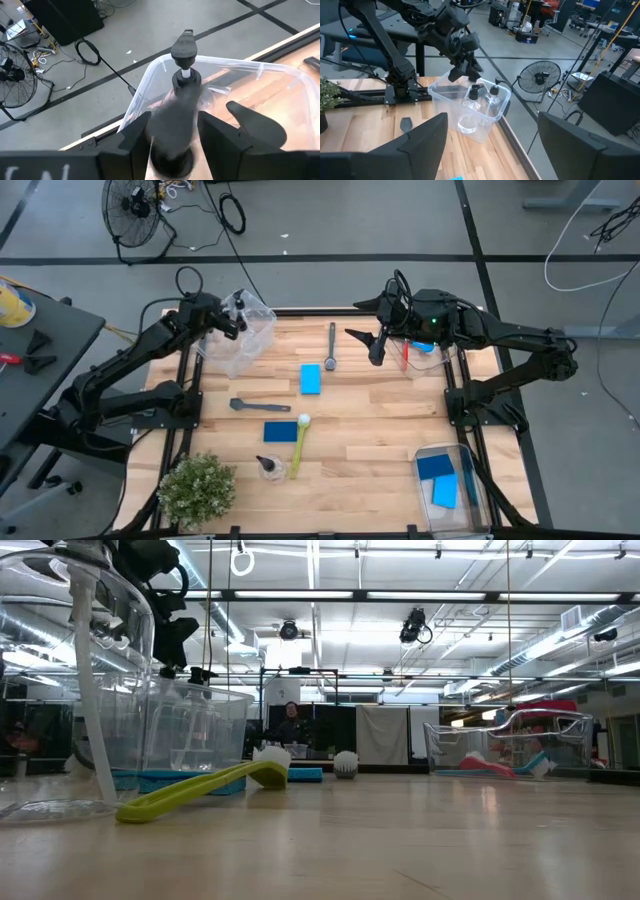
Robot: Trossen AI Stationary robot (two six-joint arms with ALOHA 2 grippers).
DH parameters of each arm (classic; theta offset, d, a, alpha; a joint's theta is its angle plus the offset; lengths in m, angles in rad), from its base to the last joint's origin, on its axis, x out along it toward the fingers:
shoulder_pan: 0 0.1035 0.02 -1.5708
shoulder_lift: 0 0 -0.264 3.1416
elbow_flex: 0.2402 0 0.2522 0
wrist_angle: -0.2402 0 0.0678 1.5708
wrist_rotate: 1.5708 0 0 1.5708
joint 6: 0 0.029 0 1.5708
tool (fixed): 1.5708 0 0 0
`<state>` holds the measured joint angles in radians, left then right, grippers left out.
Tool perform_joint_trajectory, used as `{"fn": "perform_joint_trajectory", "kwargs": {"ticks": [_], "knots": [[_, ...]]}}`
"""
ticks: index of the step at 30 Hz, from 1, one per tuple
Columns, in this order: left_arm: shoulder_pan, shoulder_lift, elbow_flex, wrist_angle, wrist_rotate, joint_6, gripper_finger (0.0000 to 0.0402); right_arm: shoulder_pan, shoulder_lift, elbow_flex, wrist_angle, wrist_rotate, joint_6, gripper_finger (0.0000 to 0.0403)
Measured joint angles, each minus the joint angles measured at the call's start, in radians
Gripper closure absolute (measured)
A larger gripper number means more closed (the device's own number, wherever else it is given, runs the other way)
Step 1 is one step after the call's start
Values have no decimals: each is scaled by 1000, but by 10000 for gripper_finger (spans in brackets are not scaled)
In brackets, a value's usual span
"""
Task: Pick & Place Kitchen Sink Supplies
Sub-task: Put the transparent bottle spray into the transparent container, then put the gray cleaning brush into the top transparent bin
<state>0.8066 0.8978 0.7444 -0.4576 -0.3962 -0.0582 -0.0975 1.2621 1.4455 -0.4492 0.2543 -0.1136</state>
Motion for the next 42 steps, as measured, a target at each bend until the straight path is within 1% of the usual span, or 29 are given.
{"fn": "perform_joint_trajectory", "kwargs": {"ticks": [10, 17, 20, 25, 28, 31, 39, 42], "knots": [[0, 0, 0, 6, 8, -9, 234, 0, 0, 0, 0, 0, 0, 92], [0, 0, 0, 71, 10, -7, 230, 0, 0, 0, 0, 0, 0, 92], [-1, -1, 1, 95, 33, -9, 210, 0, 0, 0, 0, 0, 0, 92], [-4, -1, 24, 95, 73, -41, 161, 0, 0, 0, -3, 0, 0, 92], [-12, -1, 49, 92, 132, -50, 141, 0, 0, 0, -22, 0, 0, 92], [-28, -1, 85, 94, 216, -36, 132, 0, 0, 0, -38, -1, 0, 92], [-116, -1, 158, 92, 356, -27, 139, 0, 0, 0, -41, -11, 0, 92], [-153, -2, 165, 92, 432, -25, 142, 0, 0, 0, -41, -10, 0, 92]]}}
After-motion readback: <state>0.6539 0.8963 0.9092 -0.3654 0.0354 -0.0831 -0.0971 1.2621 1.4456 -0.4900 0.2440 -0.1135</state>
